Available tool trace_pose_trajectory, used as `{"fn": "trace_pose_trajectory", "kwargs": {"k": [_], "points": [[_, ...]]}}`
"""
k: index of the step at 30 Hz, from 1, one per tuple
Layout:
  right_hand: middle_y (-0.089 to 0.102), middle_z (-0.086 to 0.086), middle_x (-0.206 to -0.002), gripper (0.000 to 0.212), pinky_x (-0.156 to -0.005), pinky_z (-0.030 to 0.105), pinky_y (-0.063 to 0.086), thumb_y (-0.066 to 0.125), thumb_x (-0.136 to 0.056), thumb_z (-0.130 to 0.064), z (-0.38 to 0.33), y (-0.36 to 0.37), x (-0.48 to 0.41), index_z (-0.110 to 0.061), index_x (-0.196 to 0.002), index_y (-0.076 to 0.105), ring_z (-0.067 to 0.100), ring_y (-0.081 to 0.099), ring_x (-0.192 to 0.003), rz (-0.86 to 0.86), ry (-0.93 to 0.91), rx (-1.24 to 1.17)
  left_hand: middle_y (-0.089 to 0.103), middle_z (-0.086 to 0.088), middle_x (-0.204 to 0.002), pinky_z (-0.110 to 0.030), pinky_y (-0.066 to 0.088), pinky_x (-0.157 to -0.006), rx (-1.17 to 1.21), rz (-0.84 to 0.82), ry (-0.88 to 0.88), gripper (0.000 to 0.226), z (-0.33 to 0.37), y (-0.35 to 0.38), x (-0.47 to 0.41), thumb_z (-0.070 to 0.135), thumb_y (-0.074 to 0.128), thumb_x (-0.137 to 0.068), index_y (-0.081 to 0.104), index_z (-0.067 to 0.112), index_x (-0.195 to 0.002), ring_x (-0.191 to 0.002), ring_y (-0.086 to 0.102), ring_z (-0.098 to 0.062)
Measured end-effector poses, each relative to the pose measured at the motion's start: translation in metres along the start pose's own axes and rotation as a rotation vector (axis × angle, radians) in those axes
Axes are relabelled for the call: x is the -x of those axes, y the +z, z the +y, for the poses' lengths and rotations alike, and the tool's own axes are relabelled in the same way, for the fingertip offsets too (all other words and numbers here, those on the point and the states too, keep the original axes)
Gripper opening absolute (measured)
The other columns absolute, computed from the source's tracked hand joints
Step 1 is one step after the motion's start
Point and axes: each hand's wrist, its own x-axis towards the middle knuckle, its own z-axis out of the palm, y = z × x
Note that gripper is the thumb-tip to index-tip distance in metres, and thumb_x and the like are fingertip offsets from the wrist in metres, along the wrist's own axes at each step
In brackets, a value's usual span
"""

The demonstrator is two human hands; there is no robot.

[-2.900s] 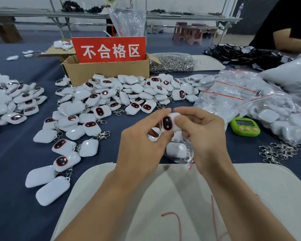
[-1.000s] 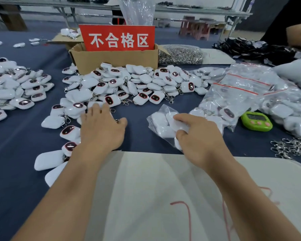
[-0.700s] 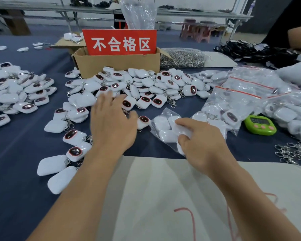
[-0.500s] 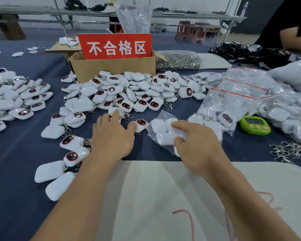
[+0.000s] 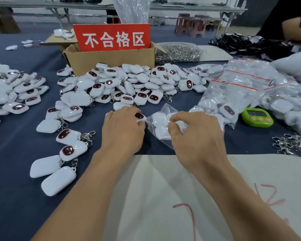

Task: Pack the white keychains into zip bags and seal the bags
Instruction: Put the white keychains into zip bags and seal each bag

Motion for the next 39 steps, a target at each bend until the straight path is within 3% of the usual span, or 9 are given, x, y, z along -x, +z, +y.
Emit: {"fn": "trace_pose_trajectory", "kwargs": {"k": [4,10,15,18,24,28,31,35,39], "points": [[0.07,0.001,-0.078,0.016,-0.078,0.037,0.045,0.062,-0.095,-0.031,-0.002,0.004,0.005,-0.029,-0.089,0.077,0.026,0.06,-0.081,0.026,-0.02,-0.024,0.065,0.002,-0.128,-0.034,0.04,-0.096,0.123,0.067,-0.088,0.031,-0.001,-0.004,0.001,0.026,0.068,-0.094,0.069,0.029,-0.125,-0.118,0.057,-0.025],[0.073,-0.012,-0.073,0.015,-0.076,0.032,0.052,0.063,-0.095,-0.027,0.003,0.008,0.0,-0.031,-0.089,0.076,0.011,0.066,-0.072,0.032,0.096,-0.309,0.056,0.019,-0.105,0.005,0.031,-0.079,0.528,0.256,-0.028,0.037,0.013,-0.016,0.008,0.006,0.074,-0.084,0.071,0.035,-0.107,-0.092,0.051,0.018],[0.077,-0.014,-0.081,0.013,-0.067,0.029,0.056,0.066,-0.097,-0.024,0.007,0.003,-0.01,-0.033,-0.097,0.076,0.007,0.068,-0.067,-0.038,0.245,-0.688,0.061,0.01,-0.069,-0.013,0.039,-0.057,0.713,0.189,-0.022,0.018,0.037,-0.014,0.019,0.029,0.076,-0.084,0.061,0.028,-0.074,-0.063,0.052,-0.002],[0.079,-0.005,-0.091,0.014,-0.068,0.024,0.056,0.065,-0.096,-0.023,0.008,-0.002,-0.016,-0.03,-0.098,0.077,0.008,0.071,-0.075,-0.052,0.301,-0.855,0.065,0.006,-0.065,-0.034,0.05,-0.056,0.822,0.132,-0.03,0.015,0.046,-0.012,0.022,0.039,0.074,-0.083,0.068,0.026,-0.077,-0.06,0.063,-0.017],[0.08,-0.004,-0.096,0.024,-0.086,0.032,0.062,0.059,-0.103,-0.022,0.005,-0.006,-0.016,-0.023,-0.091,0.08,0.012,0.075,-0.091,-0.081,0.421,-1.036,0.072,-0.01,-0.075,-0.024,0.049,-0.044,1.163,0.05,-0.116,0.02,0.051,-0.02,0.026,0.025,0.056,-0.104,0.074,0.026,-0.096,-0.051,0.069,-0.022],[0.061,0.004,-0.065,0.028,-0.05,0.025,0.051,0.052,-0.105,-0.011,-0.002,-0.005,-0.012,-0.006,-0.093,0.077,0.008,0.056,-0.052,-0.251,0.398,-1.216,0.072,-0.004,-0.068,-0.025,0.053,-0.048,1.315,-0.064,-0.047,0.037,0.065,-0.019,0.034,0.018,0.049,-0.104,0.077,0.027,-0.081,-0.054,0.068,-0.017],[0.064,-0.002,-0.062,0.033,-0.051,0.021,0.051,0.054,-0.104,-0.011,0.002,-0.004,-0.012,-0.013,-0.08,0.076,0.009,0.061,-0.057,-0.287,0.343,-1.199,0.073,-0.001,-0.073,-0.023,0.055,-0.054,1.328,-0.069,-0.039,0.037,0.068,-0.017,0.036,0.018,0.049,-0.104,0.076,0.026,-0.081,-0.063,0.07,-0.013],[0.072,0.008,-0.074,0.02,-0.06,0.028,0.059,0.058,-0.1,-0.008,0.008,-0.003,-0.015,-0.005,-0.098,0.078,0.019,0.07,-0.068,-0.303,0.325,-1.19,0.076,0.003,-0.08,-0.025,0.058,-0.059,1.317,-0.073,-0.065,0.036,0.067,-0.014,0.035,0.026,0.048,-0.101,0.079,0.03,-0.083,-0.073,0.072,-0.01],[0.079,0.015,-0.086,0.024,-0.059,0.028,0.059,0.057,-0.1,-0.005,0.01,-0.001,-0.015,-0.008,-0.097,0.081,0.027,0.077,-0.076,-0.253,0.326,-1.164,0.078,-0.002,-0.086,-0.05,0.061,-0.082,1.338,-0.102,-0.152,0.033,0.065,-0.01,0.033,0.035,0.05,-0.095,0.081,0.032,-0.084,-0.085,0.074,-0.022]]}}
